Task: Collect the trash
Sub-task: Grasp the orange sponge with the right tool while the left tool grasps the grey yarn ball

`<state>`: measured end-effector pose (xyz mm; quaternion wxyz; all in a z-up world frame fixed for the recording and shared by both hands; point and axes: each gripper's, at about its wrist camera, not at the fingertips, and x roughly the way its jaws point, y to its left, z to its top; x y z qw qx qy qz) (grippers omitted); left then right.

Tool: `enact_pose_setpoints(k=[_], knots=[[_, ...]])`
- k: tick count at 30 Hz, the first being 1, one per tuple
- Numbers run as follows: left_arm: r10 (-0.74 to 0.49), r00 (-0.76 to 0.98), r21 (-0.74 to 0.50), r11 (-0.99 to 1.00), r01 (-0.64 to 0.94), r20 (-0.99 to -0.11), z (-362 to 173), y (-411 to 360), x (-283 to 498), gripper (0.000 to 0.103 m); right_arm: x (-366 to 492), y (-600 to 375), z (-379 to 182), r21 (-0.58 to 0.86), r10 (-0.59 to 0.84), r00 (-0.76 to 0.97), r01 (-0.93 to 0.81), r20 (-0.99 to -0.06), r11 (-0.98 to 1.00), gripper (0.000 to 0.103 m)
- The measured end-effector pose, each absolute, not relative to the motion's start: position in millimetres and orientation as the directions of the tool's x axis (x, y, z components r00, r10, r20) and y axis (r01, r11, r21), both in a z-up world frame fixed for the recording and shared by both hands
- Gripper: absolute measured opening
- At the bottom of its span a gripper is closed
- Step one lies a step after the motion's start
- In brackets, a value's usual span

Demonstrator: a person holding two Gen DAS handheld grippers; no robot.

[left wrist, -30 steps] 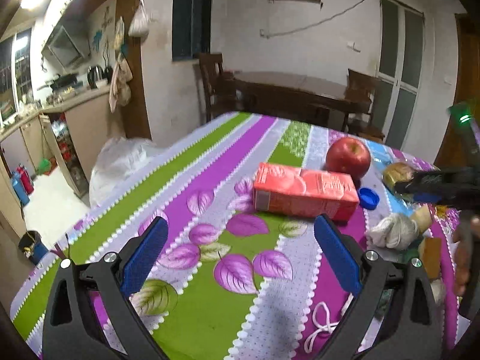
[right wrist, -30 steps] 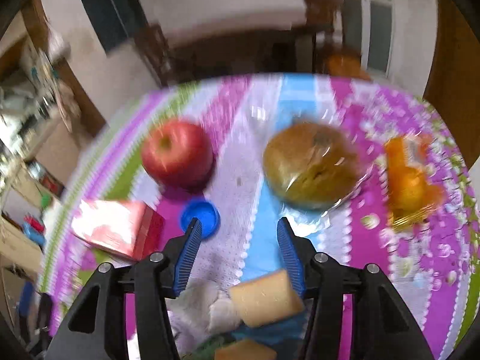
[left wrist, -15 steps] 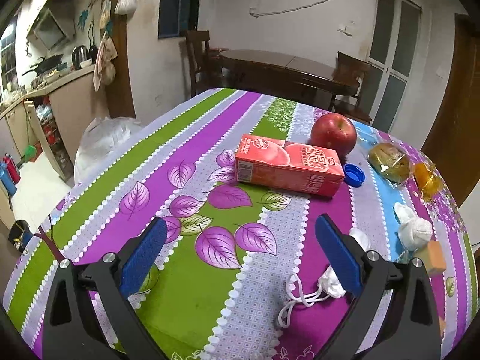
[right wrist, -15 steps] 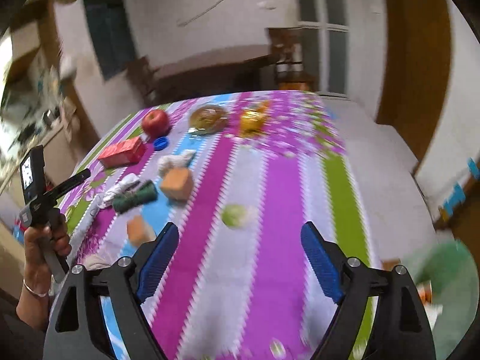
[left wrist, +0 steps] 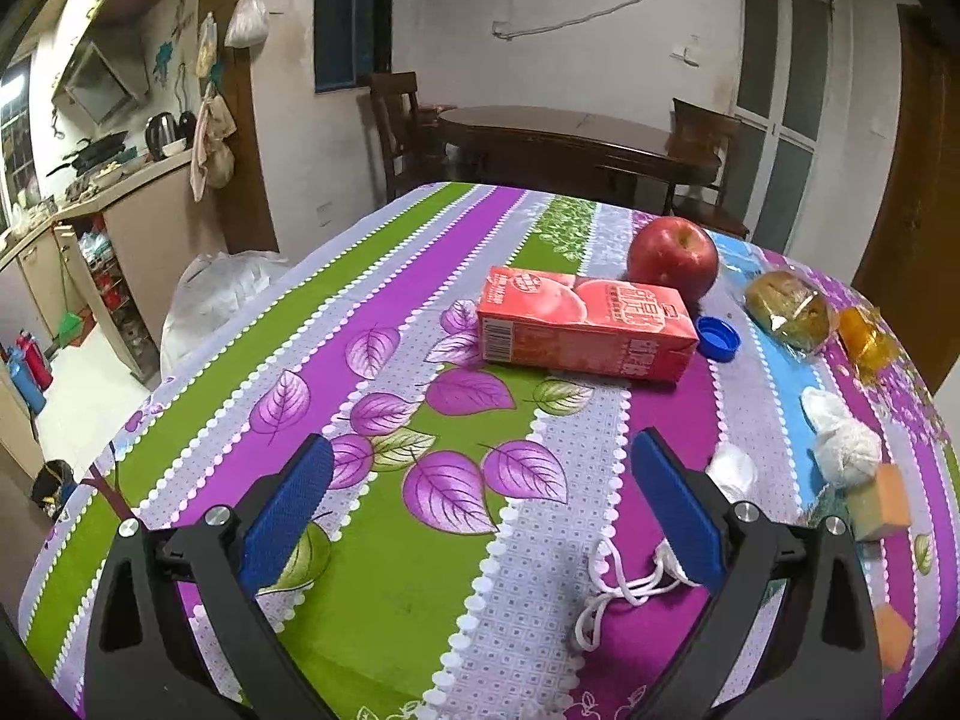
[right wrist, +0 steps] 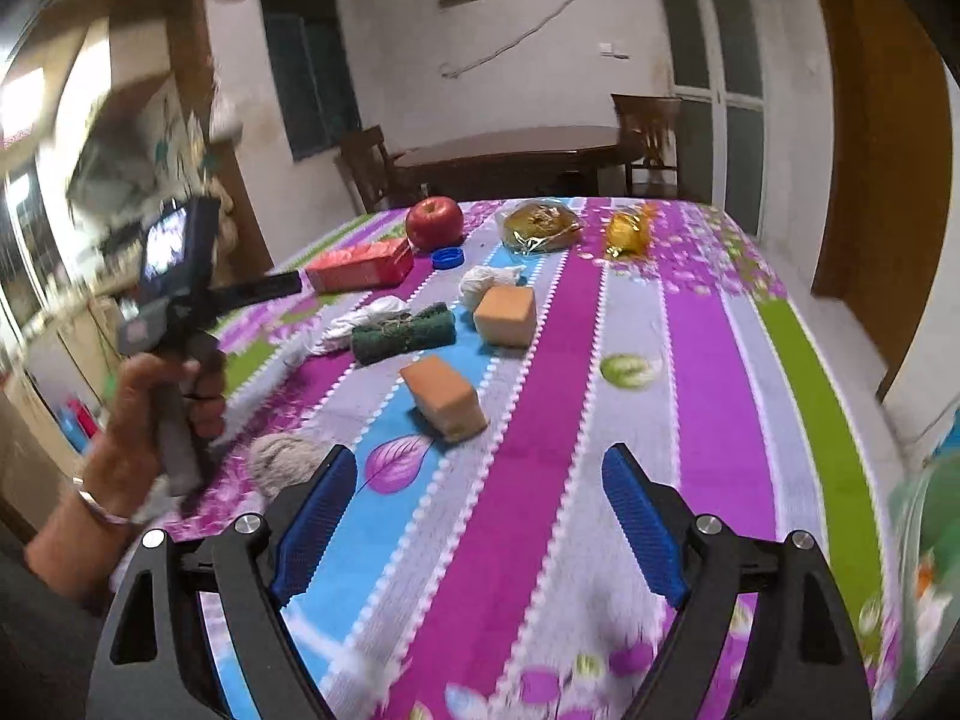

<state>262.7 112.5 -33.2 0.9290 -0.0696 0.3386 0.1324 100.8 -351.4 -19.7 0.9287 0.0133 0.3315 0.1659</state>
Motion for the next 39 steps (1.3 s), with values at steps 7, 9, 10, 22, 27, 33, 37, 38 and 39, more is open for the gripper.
enact_pose_setpoints(k=[7, 9, 10, 22, 27, 33, 37, 38, 39], knots=[[0.182, 0.735, -0.061, 0.955, -0.29, -0.653, -32, 113, 263, 0.096, 168, -309, -35, 0.02, 0.281, 0.644, -0.381, -0.711, 0.924, 0.084], [0.181, 0.735, -0.065, 0.954, -0.292, -0.654, -32, 114, 262, 0.096, 183, -299, -41, -0.009, 0.27, 0.625, -0.405, -0.732, 0.914, 0.084], [0.18, 0.734, -0.067, 0.953, -0.294, -0.655, -32, 115, 262, 0.096, 189, -295, -45, -0.015, 0.266, 0.616, -0.412, -0.742, 0.911, 0.084], [0.16, 0.732, -0.07, 0.96, -0.272, -0.662, -33, 114, 265, 0.096, 209, -284, -68, 0.019, 0.318, 0.535, -0.491, -0.783, 0.871, 0.035], [0.154, 0.735, -0.061, 0.964, -0.257, -0.66, -33, 111, 266, 0.096, 194, -300, -58, 0.099, 0.367, 0.566, -0.447, -0.738, 0.889, 0.031], [0.169, 0.744, -0.053, 0.963, -0.264, -0.646, -28, 117, 266, 0.096, 155, -333, -52, 0.238, 0.408, 0.615, -0.342, -0.675, 0.909, 0.031], [0.09, 0.739, -0.1, 0.973, -0.21, -0.667, -26, 121, 263, 0.096, 124, -351, -46, 0.284, 0.401, 0.655, -0.283, -0.641, 0.916, 0.031], [0.067, 0.742, -0.106, 0.977, -0.183, -0.667, -24, 118, 259, 0.096, 114, -356, -42, 0.283, 0.394, 0.67, -0.274, -0.63, 0.919, 0.03], [0.041, 0.748, -0.109, 0.983, -0.15, -0.662, -23, 115, 252, 0.096, 108, -360, -41, 0.287, 0.392, 0.676, -0.269, -0.624, 0.919, 0.03]])
